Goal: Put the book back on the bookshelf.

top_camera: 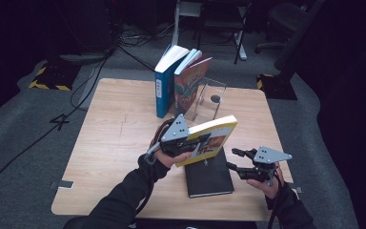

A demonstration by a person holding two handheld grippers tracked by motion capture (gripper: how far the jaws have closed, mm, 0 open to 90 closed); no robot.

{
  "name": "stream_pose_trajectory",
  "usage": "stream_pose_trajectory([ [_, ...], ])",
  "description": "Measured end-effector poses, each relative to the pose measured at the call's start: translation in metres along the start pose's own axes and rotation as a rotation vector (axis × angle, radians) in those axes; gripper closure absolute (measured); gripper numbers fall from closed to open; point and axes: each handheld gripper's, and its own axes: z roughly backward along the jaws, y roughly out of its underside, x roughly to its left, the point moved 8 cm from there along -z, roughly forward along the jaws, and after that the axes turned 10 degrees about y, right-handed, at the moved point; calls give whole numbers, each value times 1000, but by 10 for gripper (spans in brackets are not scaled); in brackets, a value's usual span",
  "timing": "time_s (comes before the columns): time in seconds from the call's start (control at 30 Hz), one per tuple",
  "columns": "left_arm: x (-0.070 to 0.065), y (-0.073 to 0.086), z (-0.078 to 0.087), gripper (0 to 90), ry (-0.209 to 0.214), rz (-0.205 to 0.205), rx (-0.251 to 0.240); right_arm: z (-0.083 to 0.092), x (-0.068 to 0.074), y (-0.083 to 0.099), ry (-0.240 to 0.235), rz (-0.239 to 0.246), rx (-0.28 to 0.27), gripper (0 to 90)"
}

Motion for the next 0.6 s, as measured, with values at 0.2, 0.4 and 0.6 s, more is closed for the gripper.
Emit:
stream_pose_trajectory([
  [0.2,22,-5,11,748,-76,3,-8,-3,0,5,-10,-7,25,420],
  [0.4,48,-9,20,748,-185,0,12,-7,5,9,-28,5,47,418],
  [0.6,73,-14,25,749,-267,14,19,-9,7,11,-35,4,58,418],
])
